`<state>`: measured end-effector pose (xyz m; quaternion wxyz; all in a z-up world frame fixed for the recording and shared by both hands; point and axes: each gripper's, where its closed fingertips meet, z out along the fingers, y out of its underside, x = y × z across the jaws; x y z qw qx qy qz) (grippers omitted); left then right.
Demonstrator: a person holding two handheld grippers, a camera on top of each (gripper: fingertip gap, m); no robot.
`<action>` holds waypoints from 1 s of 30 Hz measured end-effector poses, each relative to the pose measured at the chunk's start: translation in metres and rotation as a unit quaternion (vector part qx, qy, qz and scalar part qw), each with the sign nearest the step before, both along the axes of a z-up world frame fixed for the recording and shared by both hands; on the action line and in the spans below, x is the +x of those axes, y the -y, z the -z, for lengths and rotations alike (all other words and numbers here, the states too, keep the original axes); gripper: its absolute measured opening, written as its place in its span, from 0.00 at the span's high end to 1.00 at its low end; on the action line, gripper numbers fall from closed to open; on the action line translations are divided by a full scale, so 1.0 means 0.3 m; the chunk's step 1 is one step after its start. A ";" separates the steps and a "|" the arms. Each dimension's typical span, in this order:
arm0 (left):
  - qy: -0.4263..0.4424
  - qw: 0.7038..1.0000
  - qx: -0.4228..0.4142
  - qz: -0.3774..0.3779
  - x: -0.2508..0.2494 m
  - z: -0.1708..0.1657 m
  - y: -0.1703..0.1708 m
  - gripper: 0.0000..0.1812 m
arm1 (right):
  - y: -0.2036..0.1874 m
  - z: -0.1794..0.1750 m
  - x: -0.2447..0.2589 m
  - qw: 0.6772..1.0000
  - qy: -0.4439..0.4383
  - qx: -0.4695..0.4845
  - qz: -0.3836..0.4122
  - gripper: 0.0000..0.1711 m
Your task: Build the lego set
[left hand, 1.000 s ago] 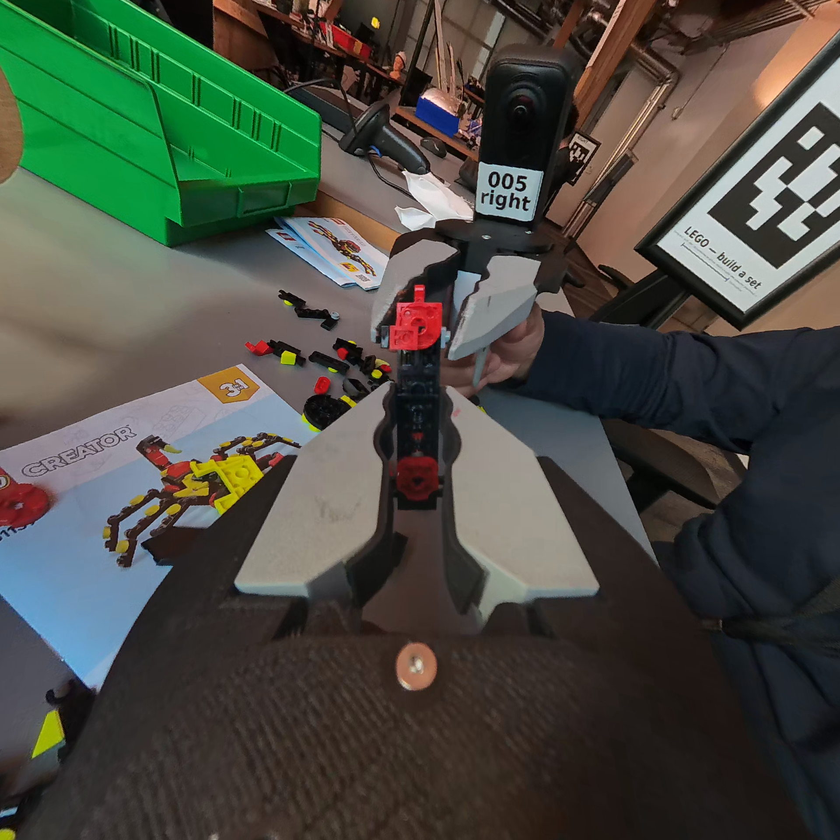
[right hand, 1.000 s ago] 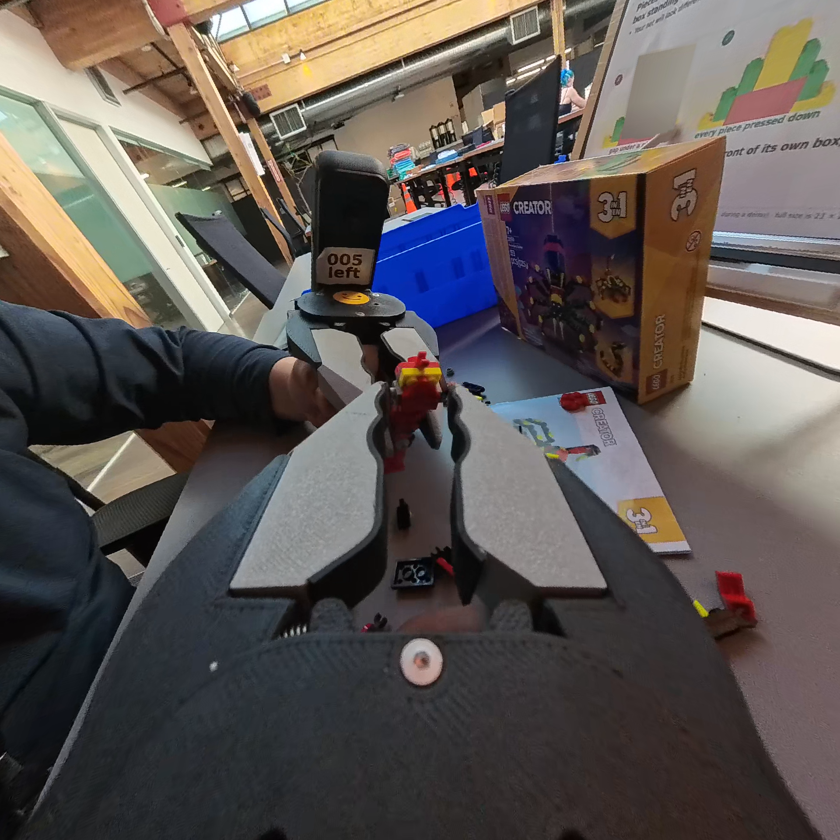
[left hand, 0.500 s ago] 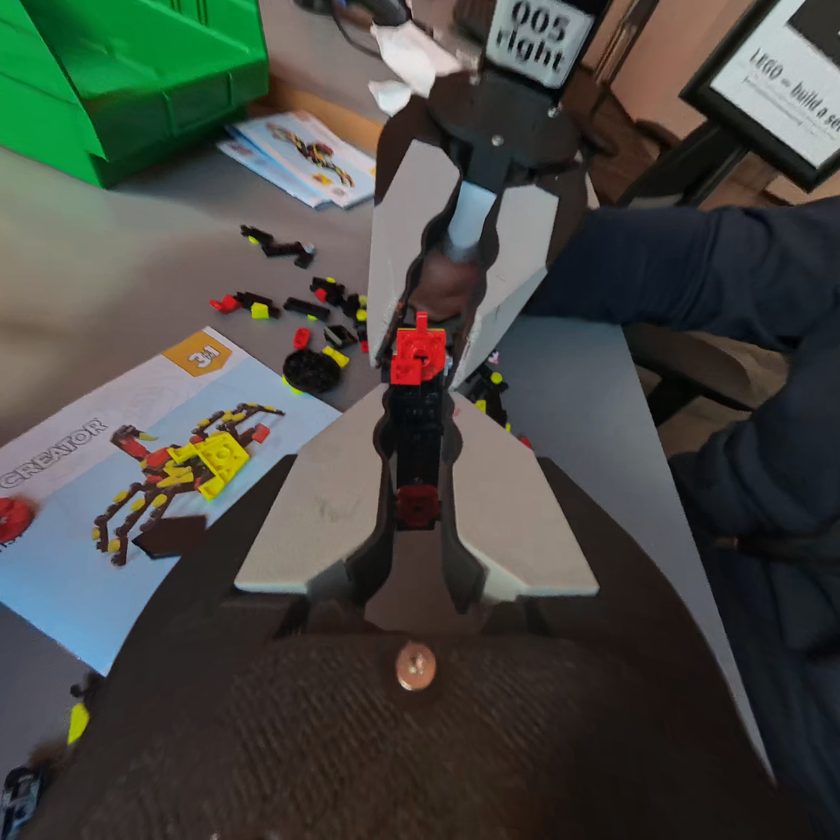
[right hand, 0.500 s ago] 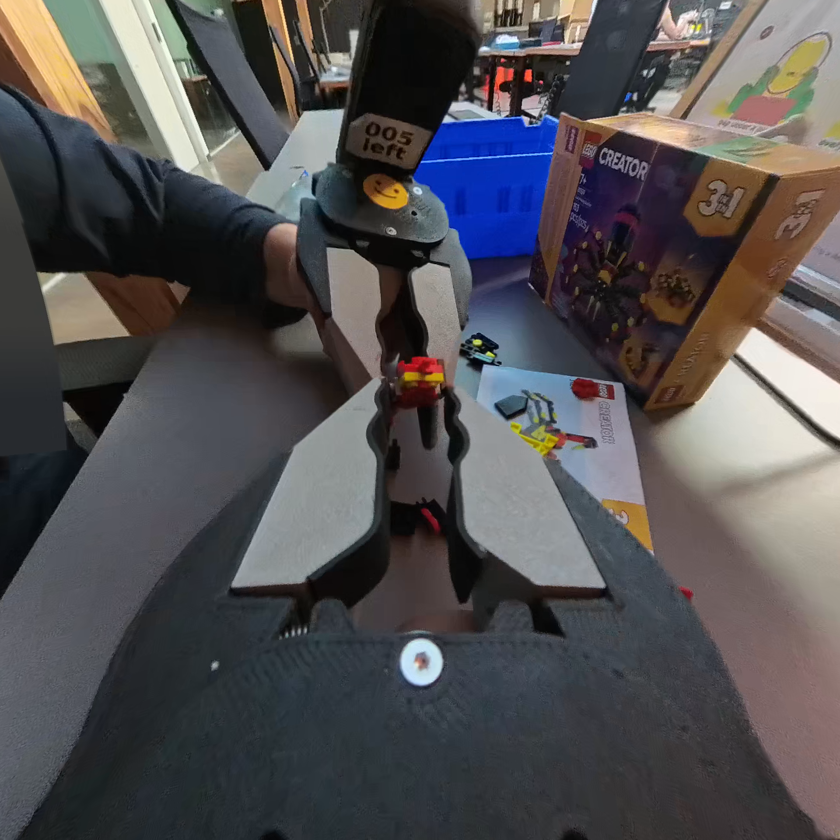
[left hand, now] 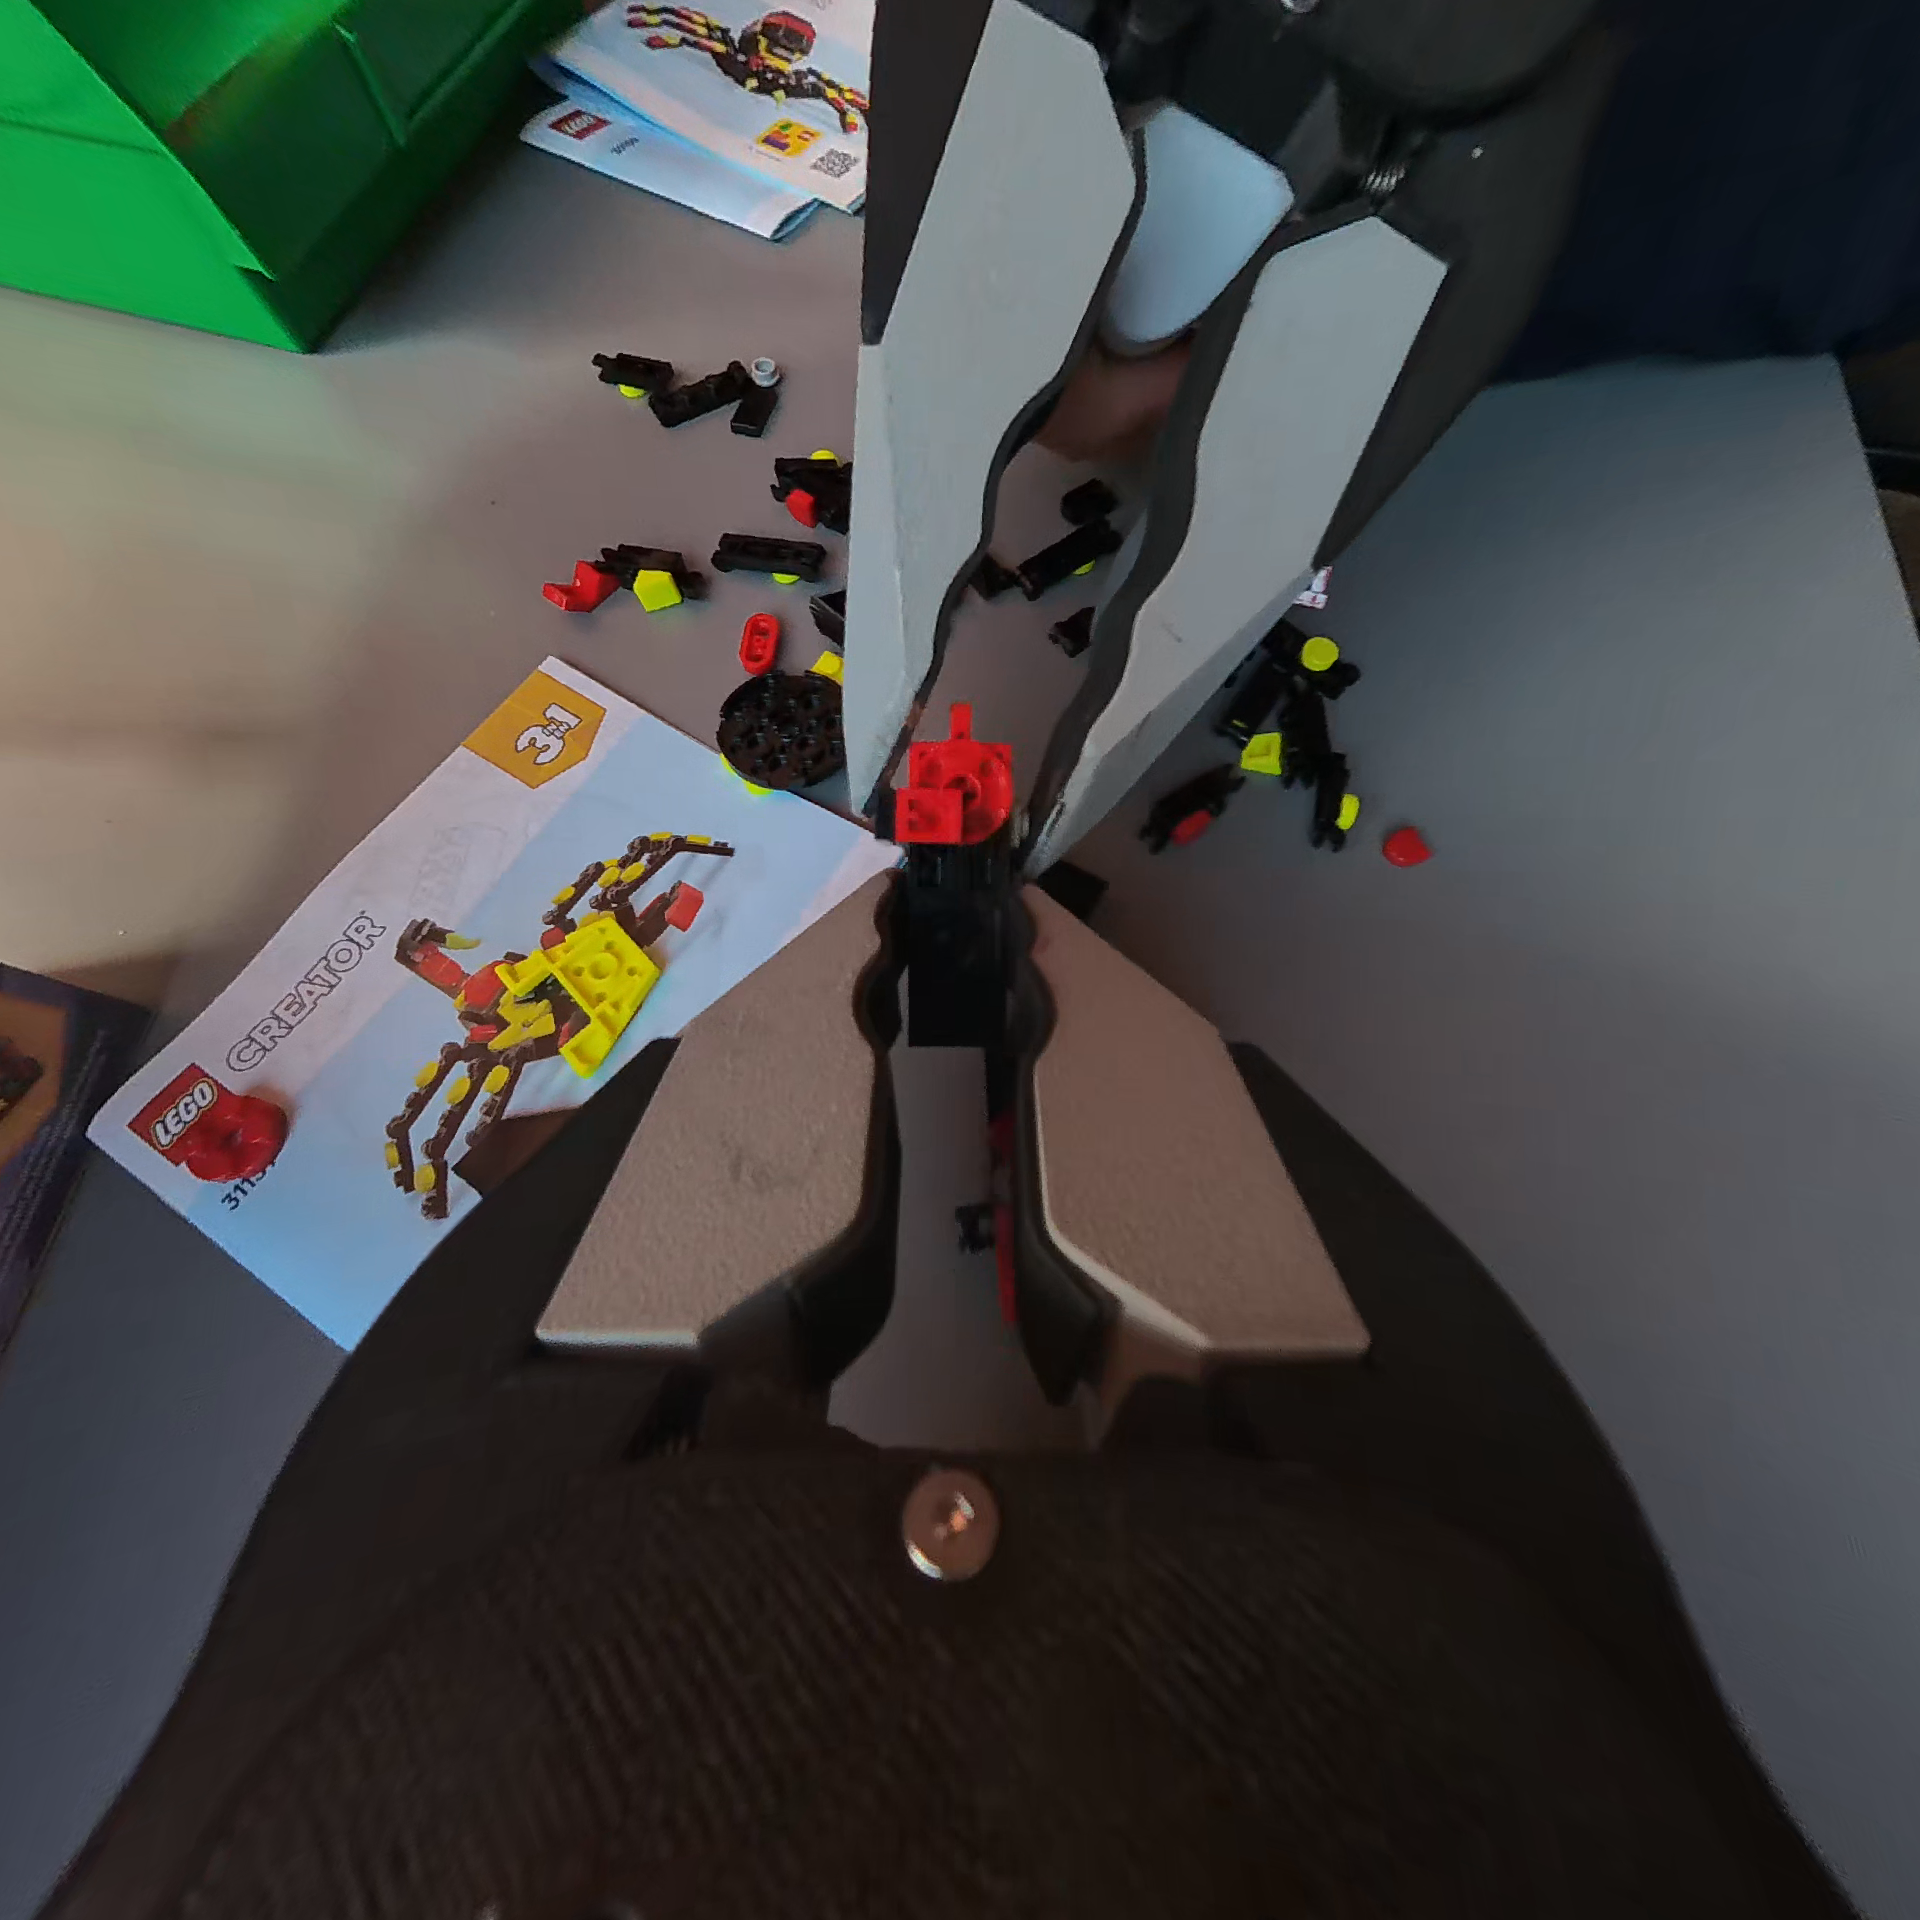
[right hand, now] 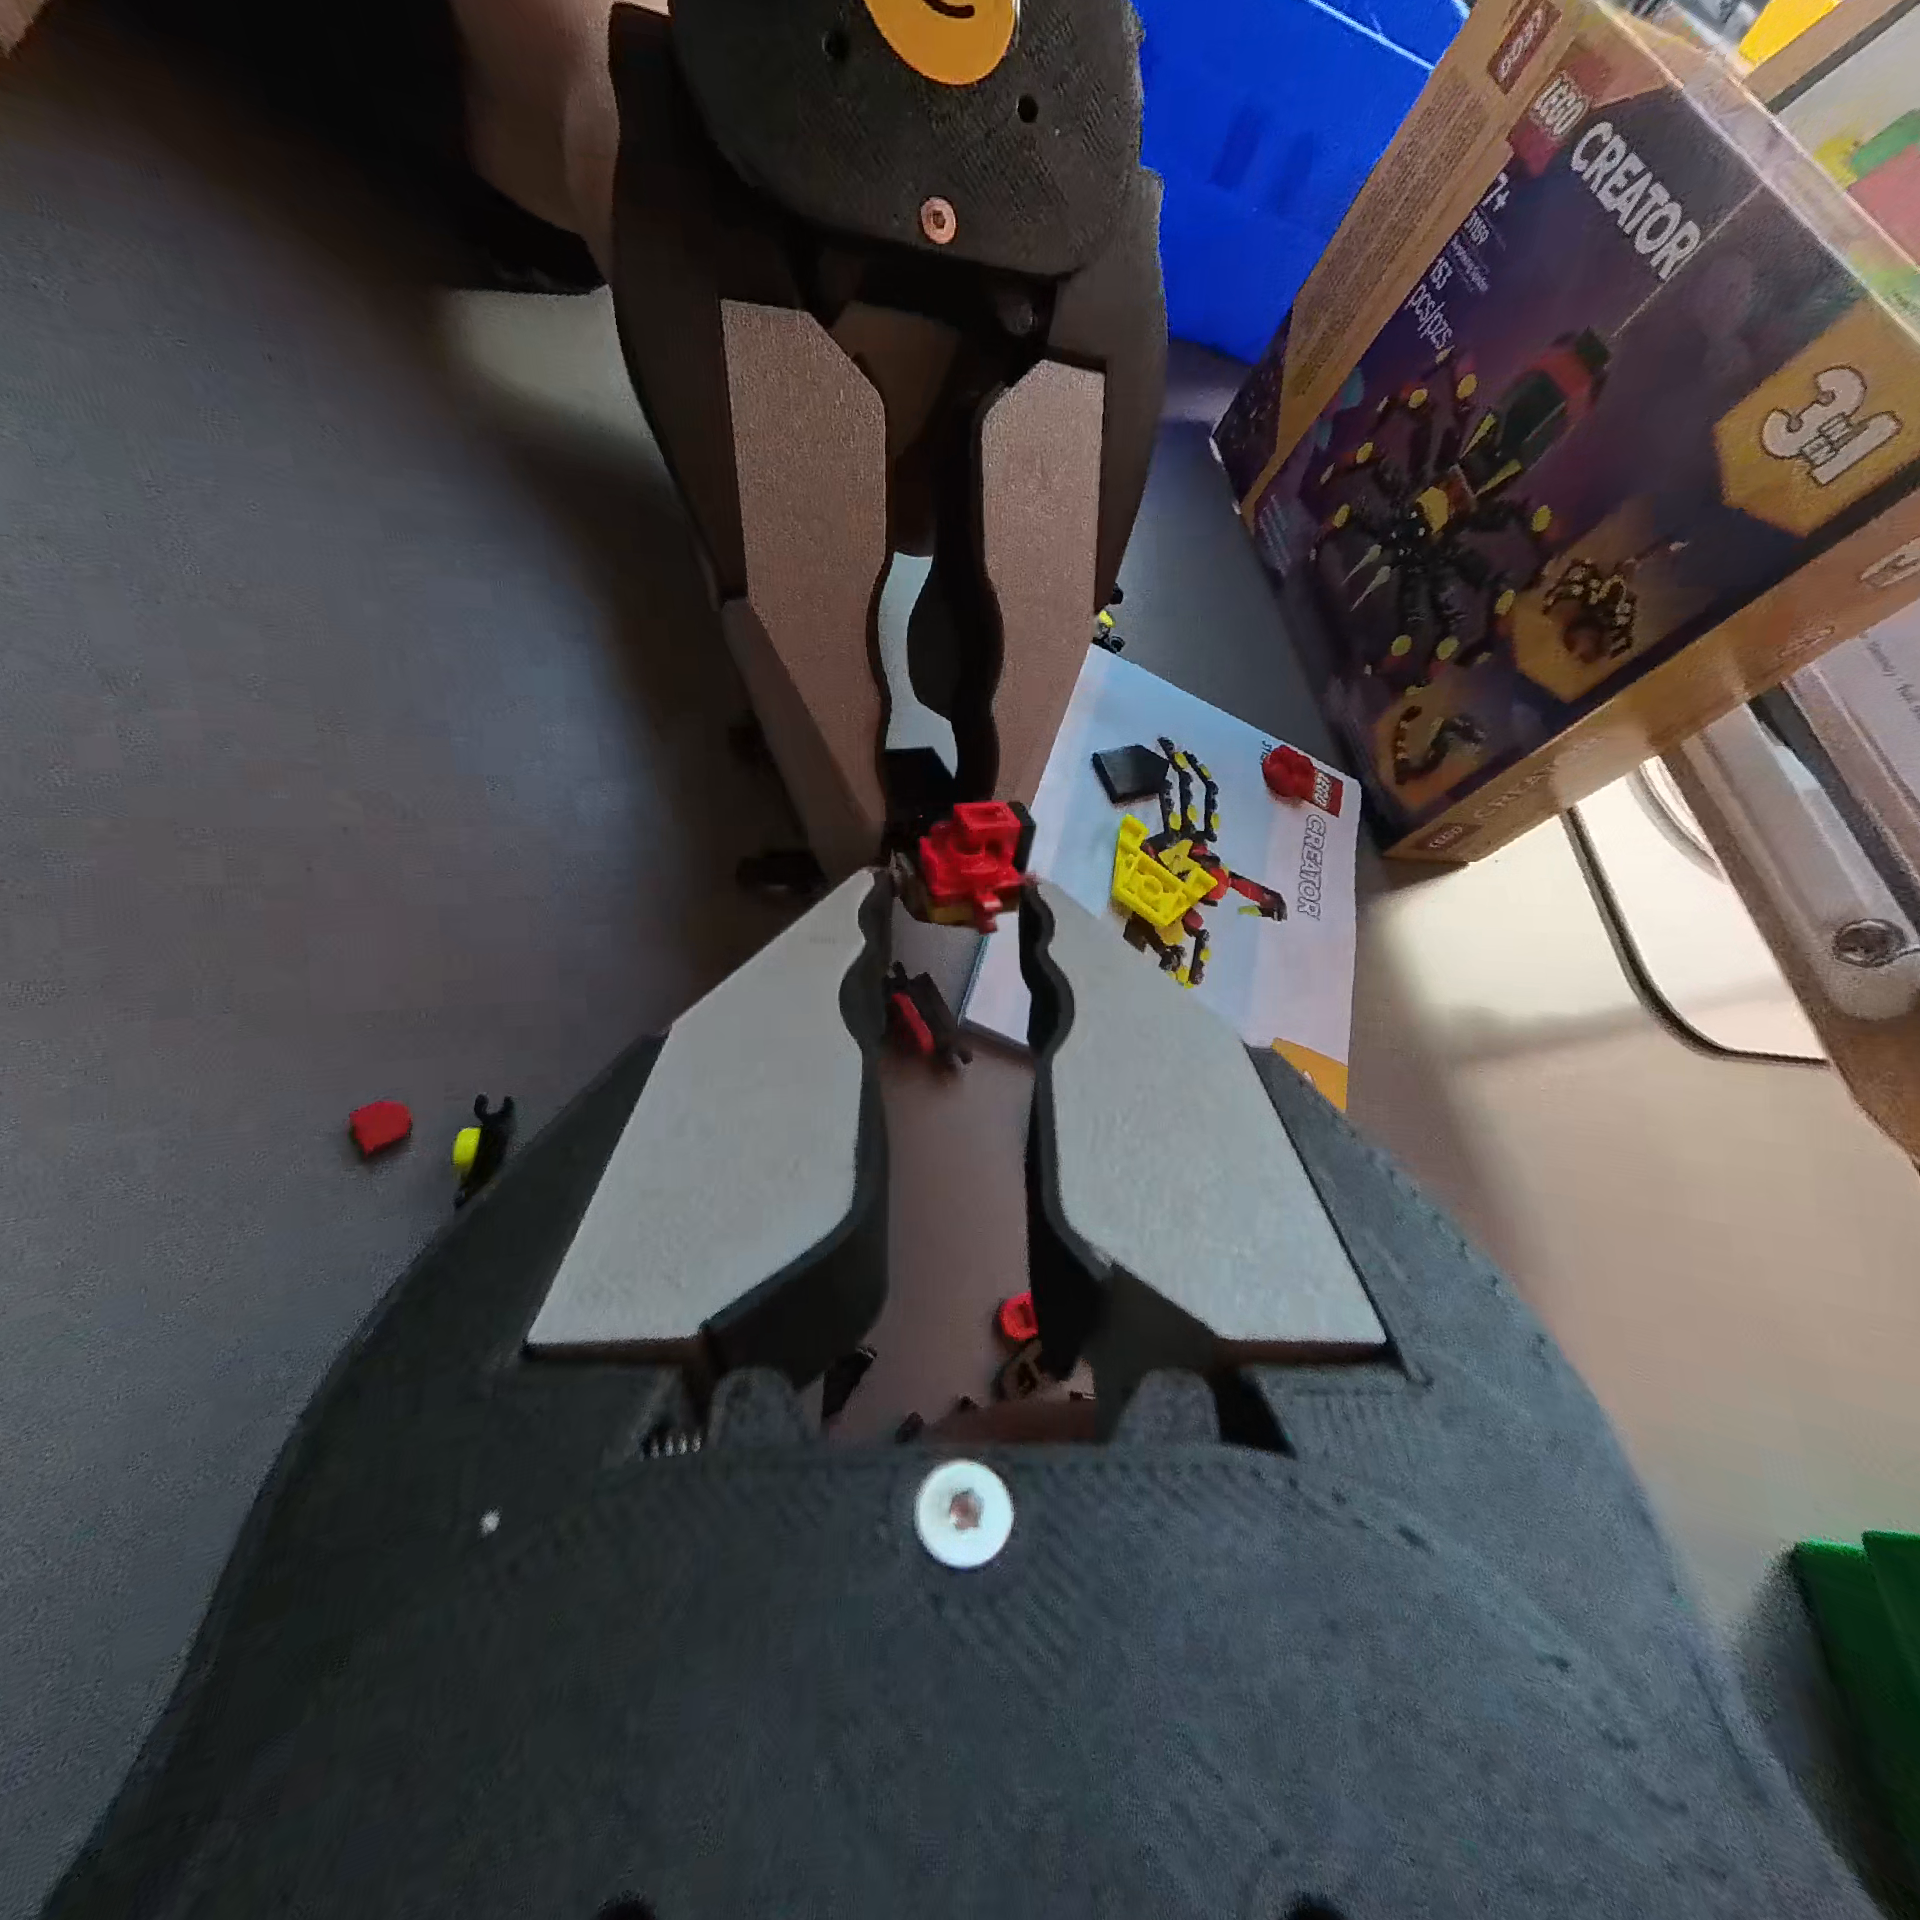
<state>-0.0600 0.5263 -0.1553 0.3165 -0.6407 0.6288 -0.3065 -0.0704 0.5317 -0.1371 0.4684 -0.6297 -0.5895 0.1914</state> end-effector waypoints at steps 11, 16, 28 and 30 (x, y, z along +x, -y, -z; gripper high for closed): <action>-0.008 0.999 0.045 -0.013 -0.006 -0.006 -0.026 0.92 | -0.037 0.050 0.032 0.994 0.086 0.066 0.030 0.92; -0.003 1.000 0.014 -0.011 -0.012 -0.013 -0.023 0.92 | -0.038 0.001 0.049 0.999 0.018 0.039 0.033 0.90; -0.016 0.996 0.072 0.045 -0.003 0.006 0.031 0.92 | 0.009 -0.046 0.014 0.994 -0.083 -0.064 -0.009 0.93; -0.008 0.997 0.067 0.046 -0.001 -0.002 0.034 0.92 | 0.015 -0.052 0.015 0.995 -0.087 -0.055 -0.014 0.94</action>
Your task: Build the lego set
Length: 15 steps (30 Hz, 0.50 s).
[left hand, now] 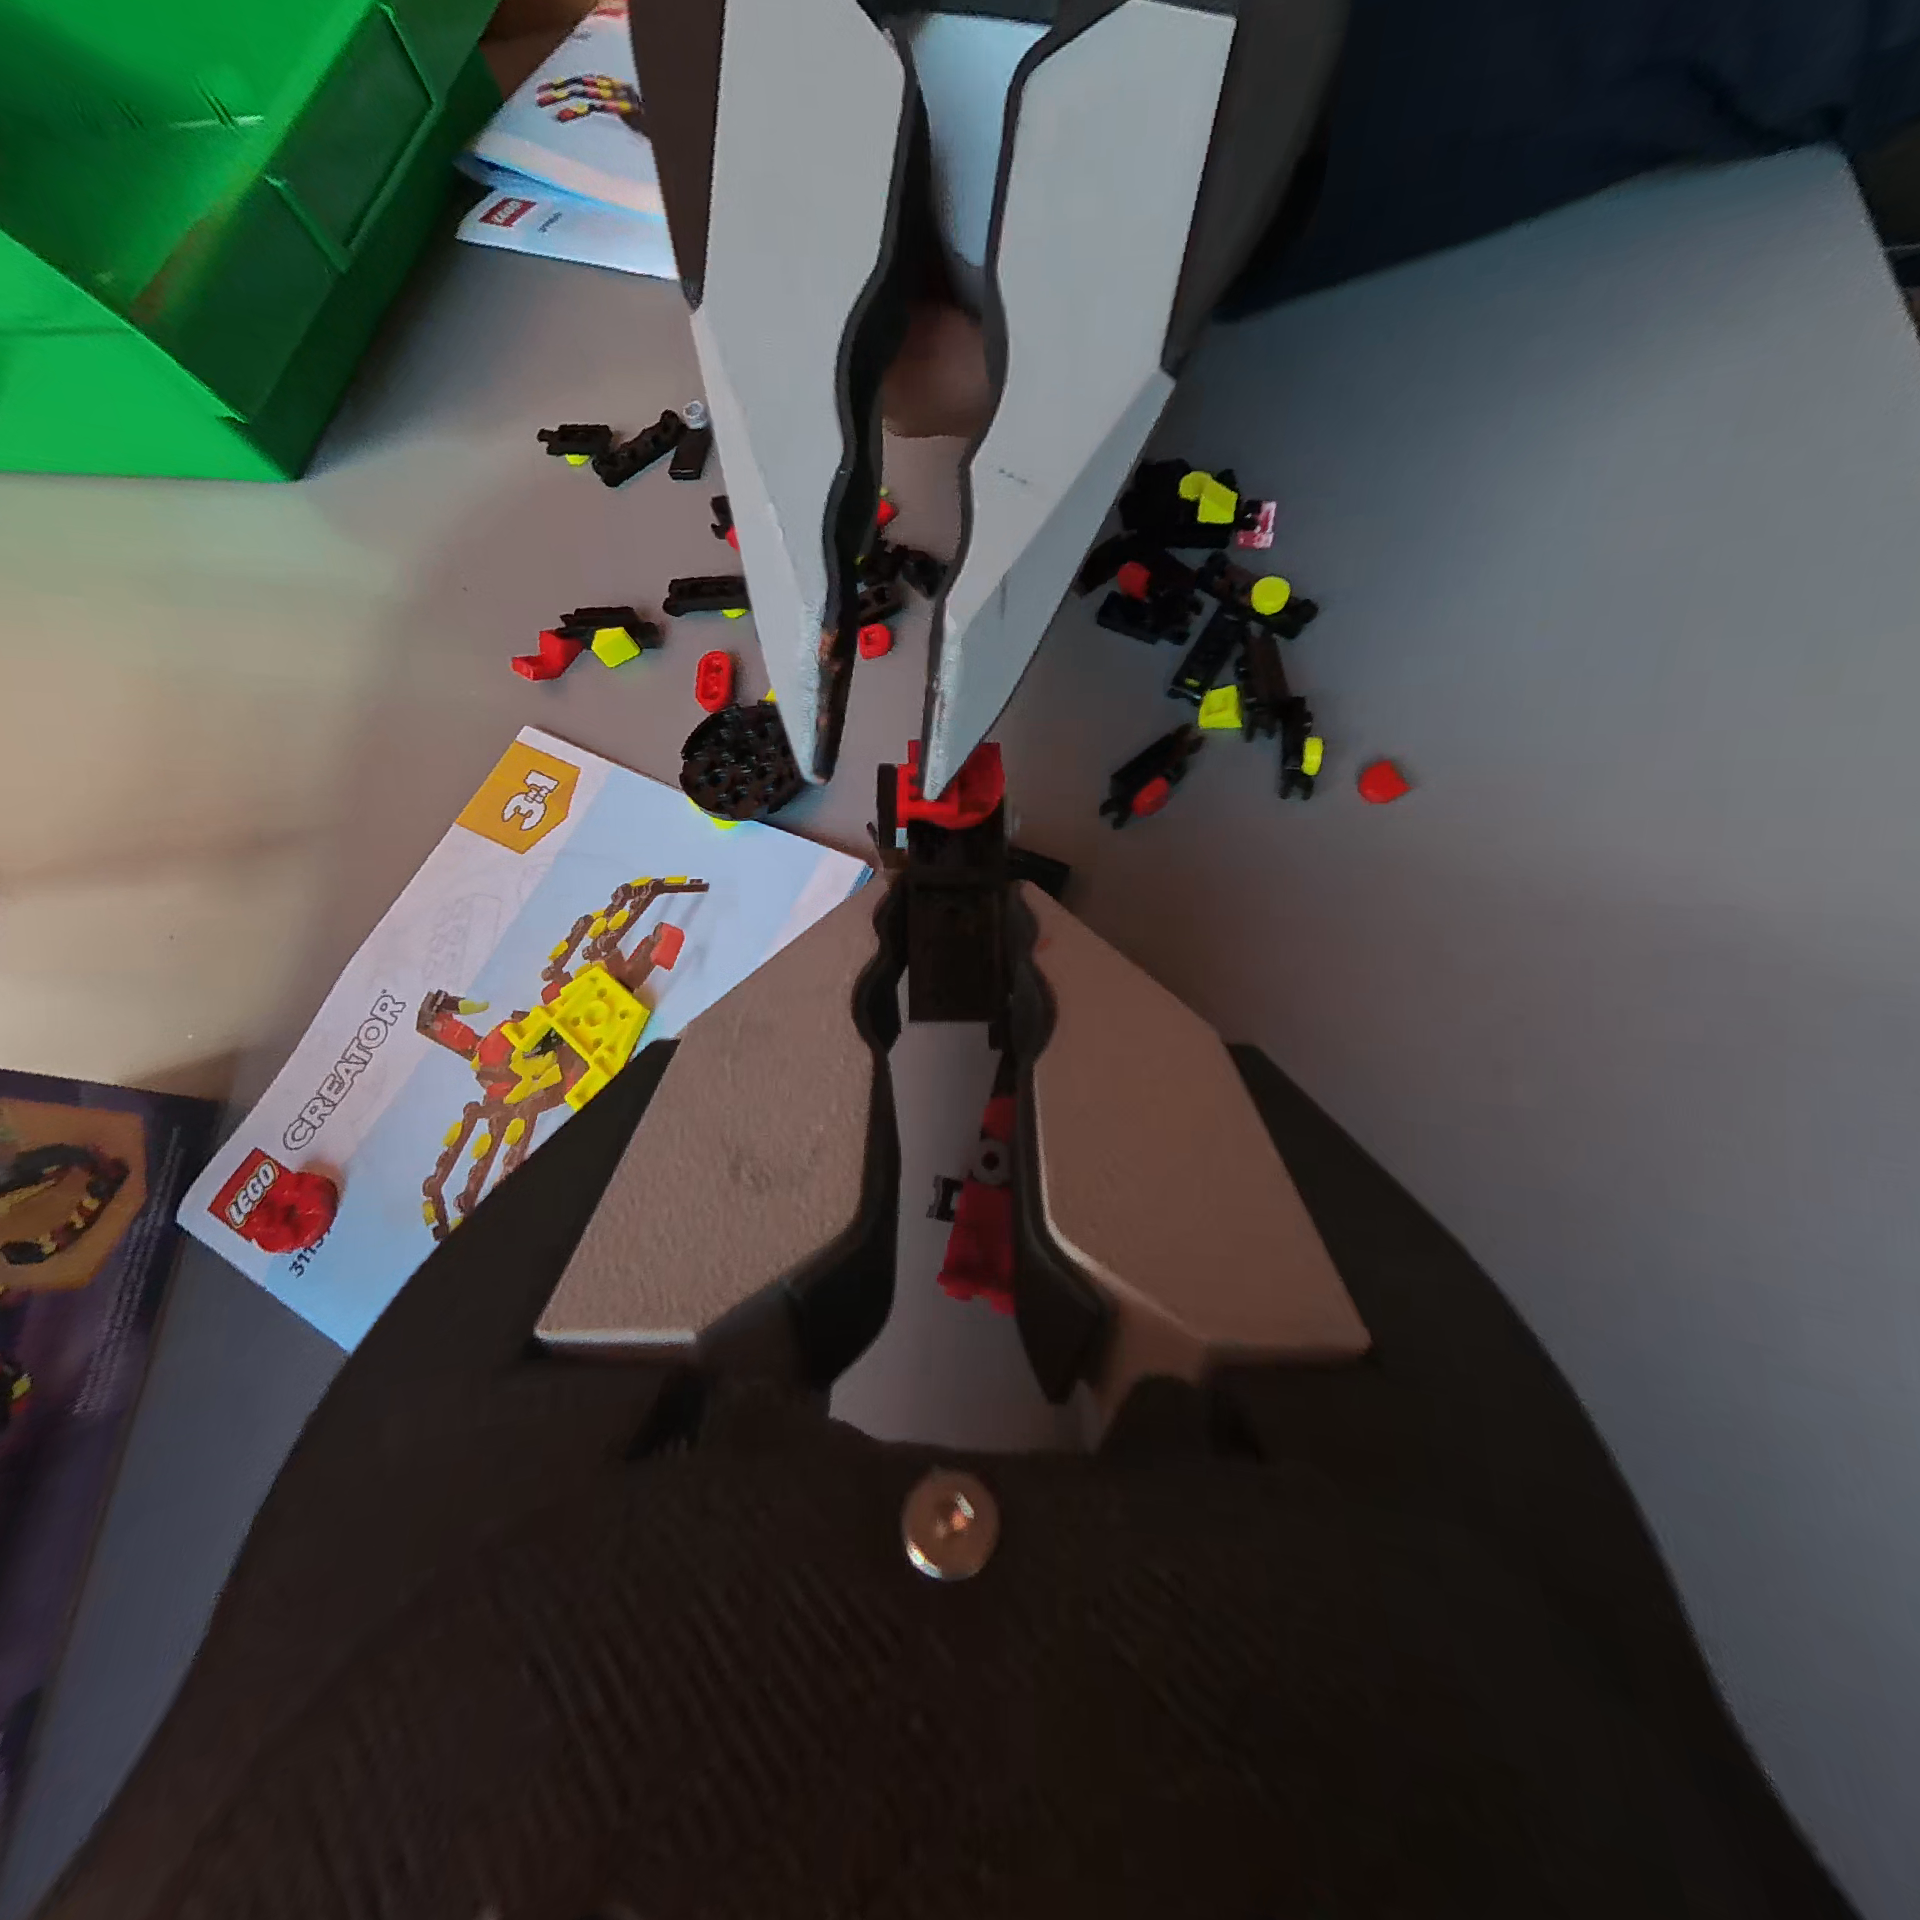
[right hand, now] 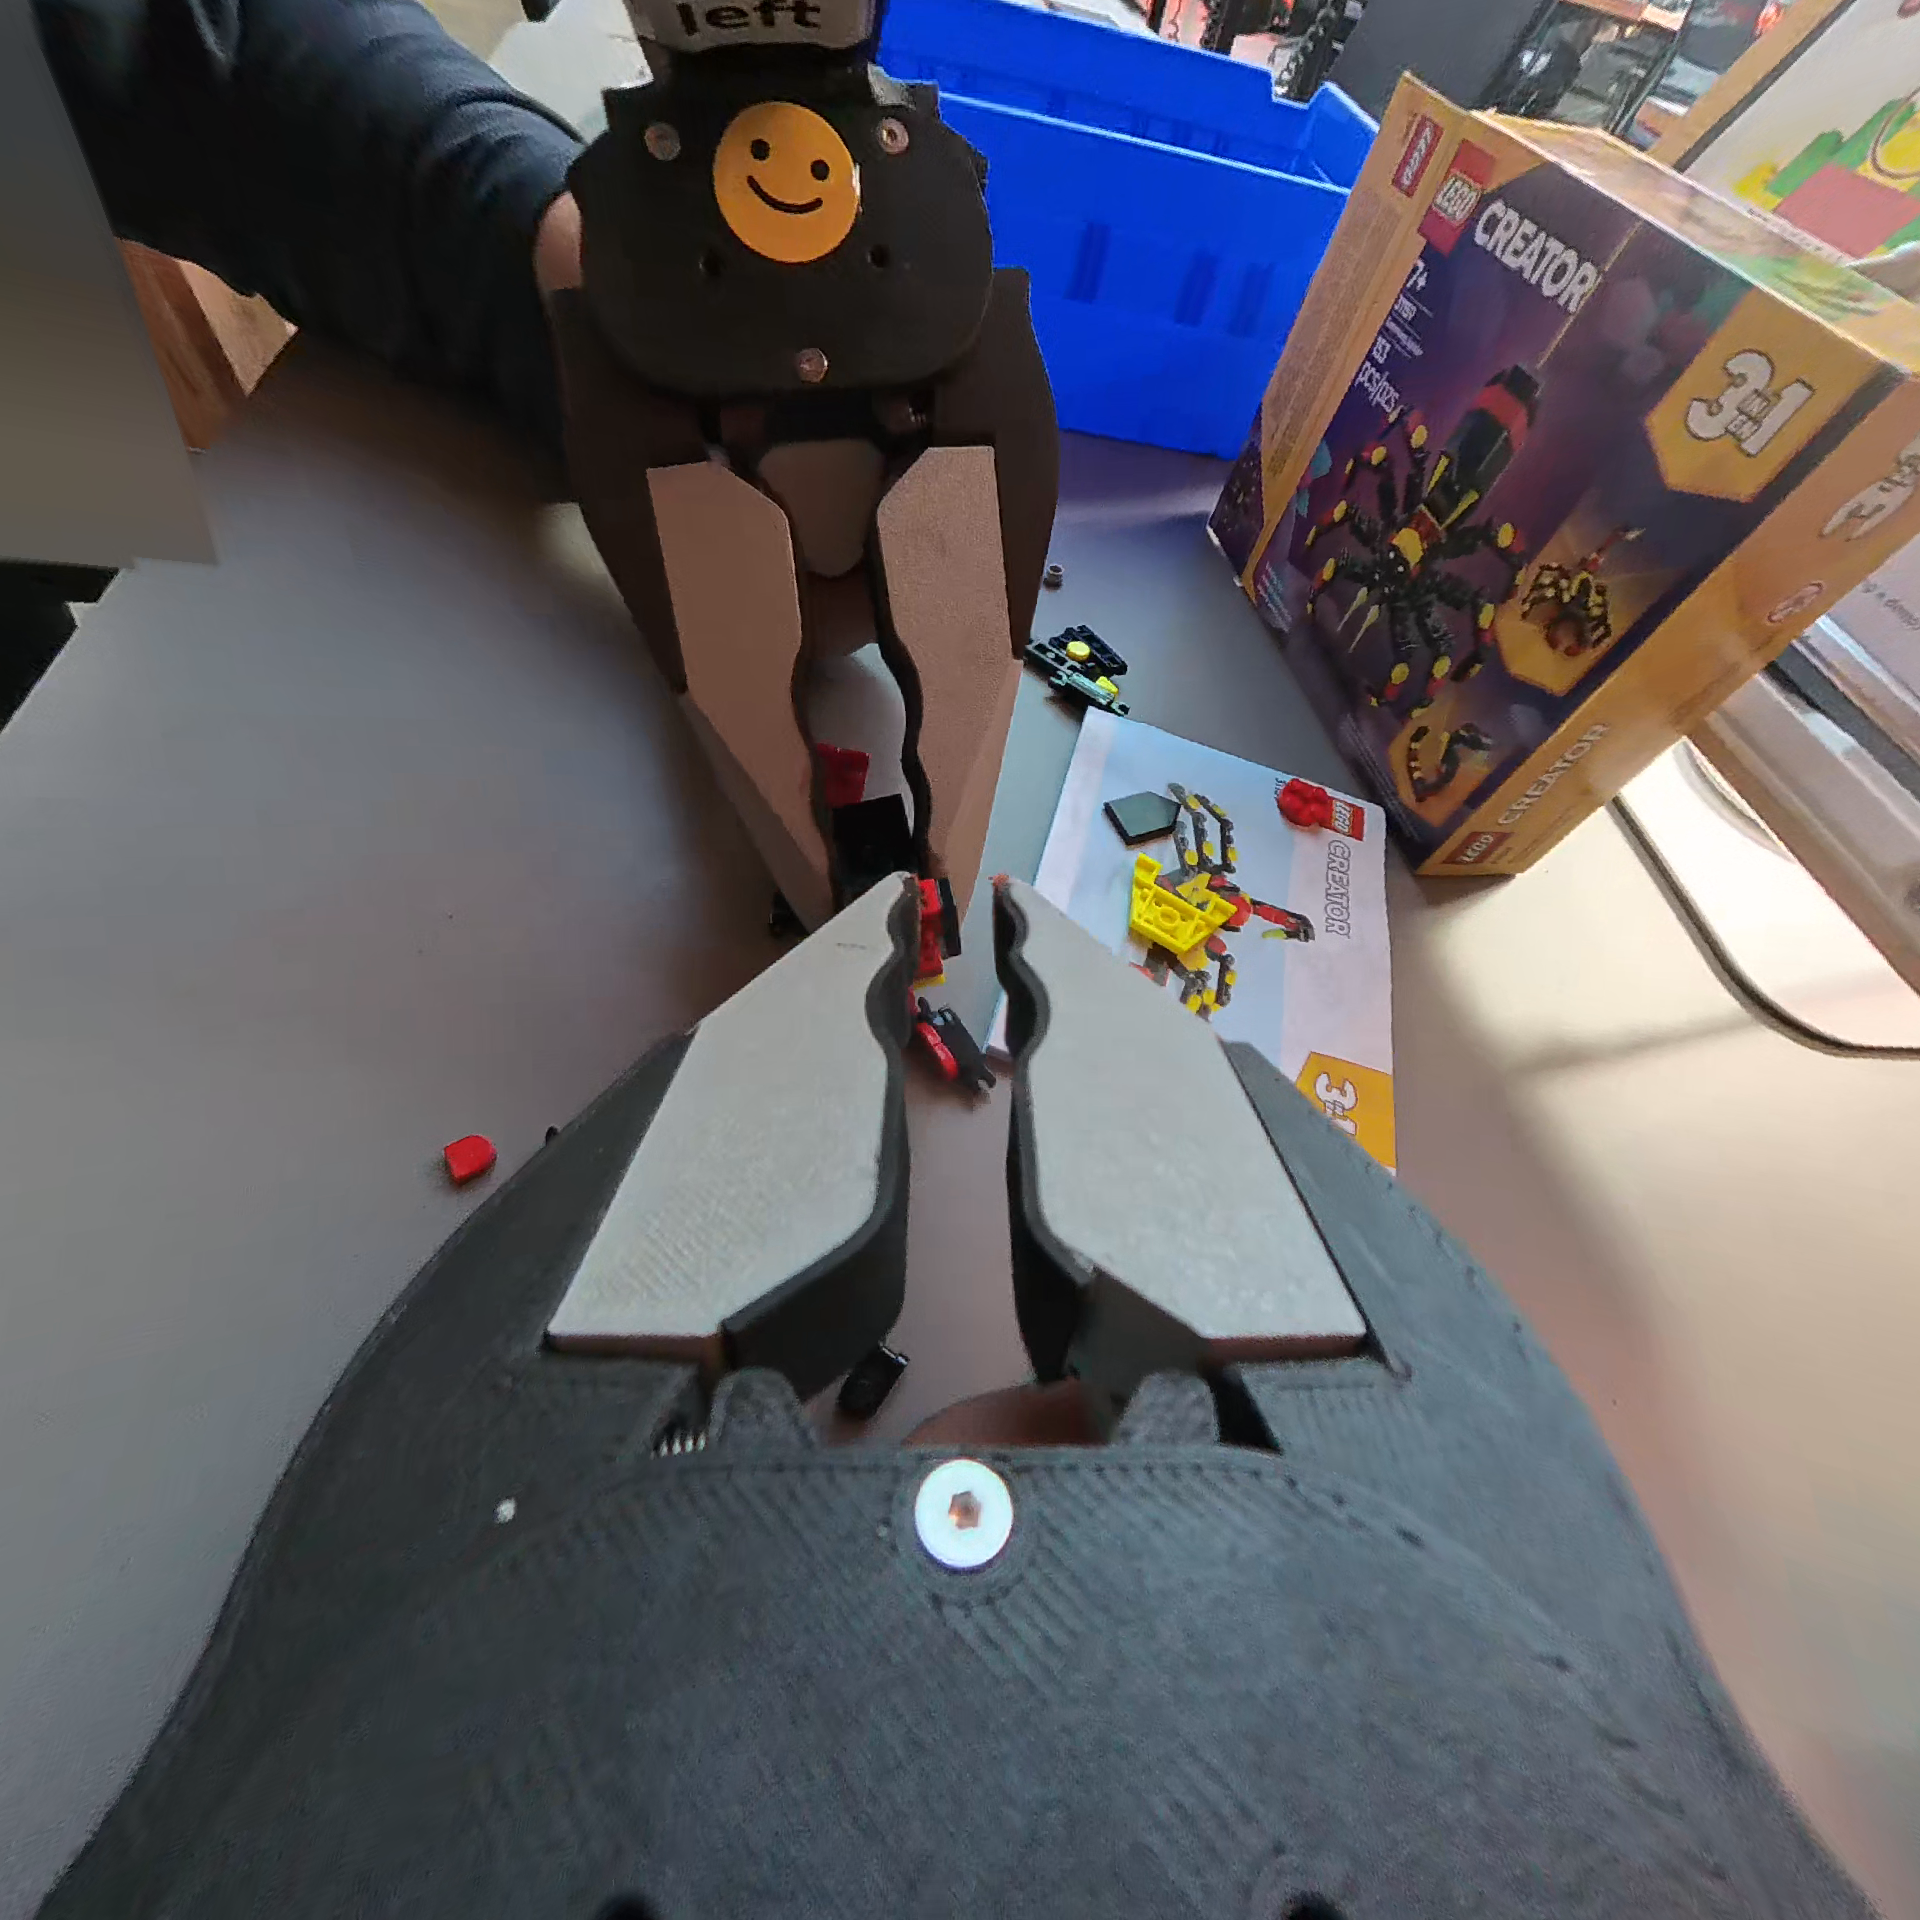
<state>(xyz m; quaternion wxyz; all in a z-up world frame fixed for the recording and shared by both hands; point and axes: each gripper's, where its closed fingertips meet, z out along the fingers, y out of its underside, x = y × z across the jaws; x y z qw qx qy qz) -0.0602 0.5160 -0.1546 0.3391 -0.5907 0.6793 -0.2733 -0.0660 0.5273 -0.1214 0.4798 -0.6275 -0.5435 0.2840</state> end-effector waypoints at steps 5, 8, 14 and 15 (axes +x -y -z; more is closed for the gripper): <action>0.008 0.999 -0.034 -0.001 -0.002 -0.004 0.001 0.92 | 0.000 -0.005 0.000 1.000 -0.005 0.000 -0.002 0.92; 0.009 0.999 -0.035 0.002 -0.001 -0.005 0.005 0.92 | -0.001 -0.013 0.003 1.000 -0.017 -0.011 -0.003 0.89; 0.010 0.999 -0.032 0.003 0.000 -0.007 0.009 0.92 | 0.015 -0.002 -0.006 1.000 -0.005 -0.013 -0.016 0.91; 0.010 0.999 -0.033 0.004 0.001 -0.006 0.009 0.92 | 0.020 0.000 -0.008 1.000 -0.002 -0.014 -0.020 0.91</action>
